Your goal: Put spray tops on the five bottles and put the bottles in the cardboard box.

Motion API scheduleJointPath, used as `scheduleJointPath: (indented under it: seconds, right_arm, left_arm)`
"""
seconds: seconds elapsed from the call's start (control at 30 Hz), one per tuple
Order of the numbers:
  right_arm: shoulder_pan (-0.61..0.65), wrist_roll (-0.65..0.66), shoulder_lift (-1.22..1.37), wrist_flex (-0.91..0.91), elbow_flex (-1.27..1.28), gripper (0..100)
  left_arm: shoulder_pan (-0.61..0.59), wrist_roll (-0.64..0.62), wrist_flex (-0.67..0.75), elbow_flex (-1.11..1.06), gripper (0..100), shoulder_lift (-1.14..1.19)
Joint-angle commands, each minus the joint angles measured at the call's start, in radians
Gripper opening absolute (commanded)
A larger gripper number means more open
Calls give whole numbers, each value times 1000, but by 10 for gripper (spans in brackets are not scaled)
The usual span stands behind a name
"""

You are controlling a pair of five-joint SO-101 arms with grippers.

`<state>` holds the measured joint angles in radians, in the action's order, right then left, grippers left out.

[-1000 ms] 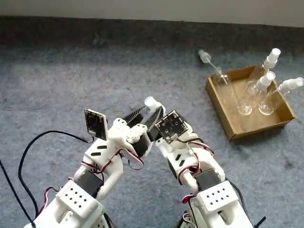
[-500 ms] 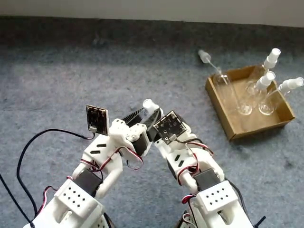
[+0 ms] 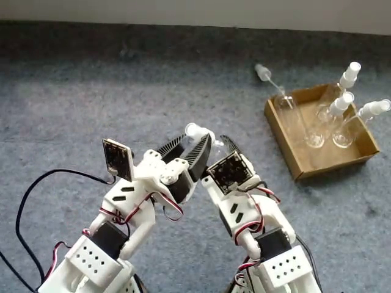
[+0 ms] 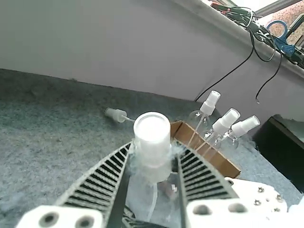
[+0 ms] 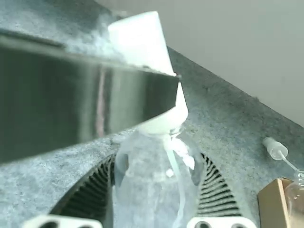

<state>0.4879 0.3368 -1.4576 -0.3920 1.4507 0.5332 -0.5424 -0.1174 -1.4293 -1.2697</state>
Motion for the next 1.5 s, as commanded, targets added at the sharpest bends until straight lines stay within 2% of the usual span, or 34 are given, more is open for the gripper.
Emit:
scheduleJointPath:
  seconds: [0.0,0.13,0.27,0.53,0.73,0.9,0.97,1.23,1.47]
  right_arm:
    - [8,-2,-44,2,-25,84]
    - [12,51,-31,2,-19,84]
    - [12,51,-31,2,-18,84]
    - [12,72,-35,2,-16,84]
    - [8,72,-31,2,-10,84]
    - [8,72,-38,7,50,84]
    - [8,72,-38,7,54,84]
    - [-1,72,-38,7,54,84]
    - [-116,49,-33,10,54,84]
  left_arm:
    - [28,11,-18,4,5,2]
    - [35,83,-20,-13,5,2]
    - [33,109,-89,-5,6,-2]
    - [70,157,-394,148,5,4]
    - [73,164,-396,147,23,2]
    - [68,163,-397,143,230,2]
    - [67,160,-399,143,272,2]
    - [12,160,-400,148,277,-8]
    - [38,163,-422,154,277,-10]
